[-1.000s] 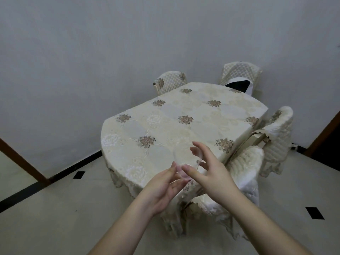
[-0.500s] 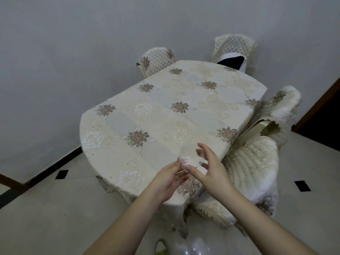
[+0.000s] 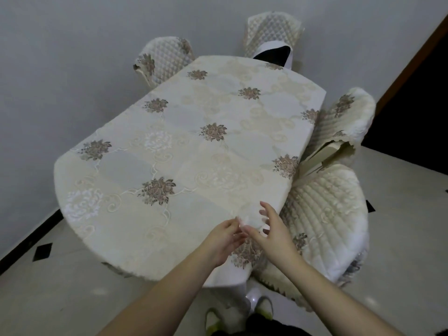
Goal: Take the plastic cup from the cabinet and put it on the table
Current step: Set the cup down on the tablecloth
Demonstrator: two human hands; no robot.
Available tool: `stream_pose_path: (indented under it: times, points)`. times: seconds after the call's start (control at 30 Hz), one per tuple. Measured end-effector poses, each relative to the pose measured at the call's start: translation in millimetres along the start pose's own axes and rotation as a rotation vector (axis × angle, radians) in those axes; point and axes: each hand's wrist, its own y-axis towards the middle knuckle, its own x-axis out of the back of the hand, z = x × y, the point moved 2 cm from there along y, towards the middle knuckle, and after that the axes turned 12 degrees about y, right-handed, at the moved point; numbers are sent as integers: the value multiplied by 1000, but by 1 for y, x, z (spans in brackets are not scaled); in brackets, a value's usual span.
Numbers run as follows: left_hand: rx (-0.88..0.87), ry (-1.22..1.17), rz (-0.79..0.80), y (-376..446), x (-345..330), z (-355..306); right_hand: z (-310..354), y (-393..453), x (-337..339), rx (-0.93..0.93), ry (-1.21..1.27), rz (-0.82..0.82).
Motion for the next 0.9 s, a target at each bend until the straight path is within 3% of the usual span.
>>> stream_pose_path:
  times: [0.33,0.57,0.9]
  points:
    - [32,28,-83,52,-17,-6,-31,53,13,-81,-102,54]
    - [18,56,-237,81,-10,-8,-46,78,15,-108,-78,90]
    - [29,124,-271,92,-13,-13,-63,98,14,-121,-103,109]
